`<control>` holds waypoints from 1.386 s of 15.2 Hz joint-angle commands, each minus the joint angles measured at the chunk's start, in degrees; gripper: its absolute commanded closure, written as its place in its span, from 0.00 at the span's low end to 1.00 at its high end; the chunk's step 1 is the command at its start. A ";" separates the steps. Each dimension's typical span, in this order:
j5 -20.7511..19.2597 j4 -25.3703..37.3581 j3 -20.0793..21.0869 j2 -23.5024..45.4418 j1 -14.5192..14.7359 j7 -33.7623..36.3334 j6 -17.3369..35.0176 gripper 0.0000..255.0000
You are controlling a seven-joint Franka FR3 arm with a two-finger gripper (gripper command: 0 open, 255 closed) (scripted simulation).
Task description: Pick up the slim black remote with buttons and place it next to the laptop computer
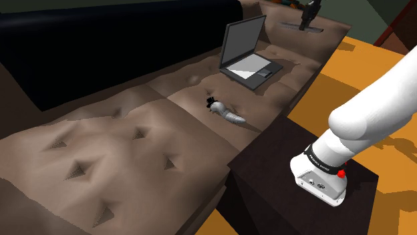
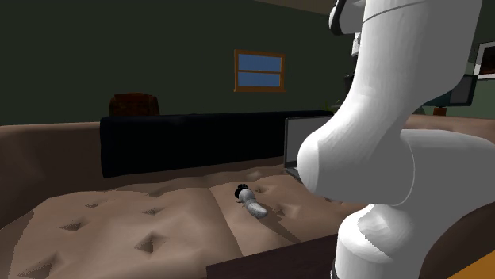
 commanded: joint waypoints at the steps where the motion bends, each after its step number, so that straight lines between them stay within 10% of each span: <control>1: 0.09 1.58 -1.54 1.40 -1.42 -3.08 -0.30 1.00; 21: 0.30 -12.08 -2.09 2.28 -1.98 -4.50 14.17 1.00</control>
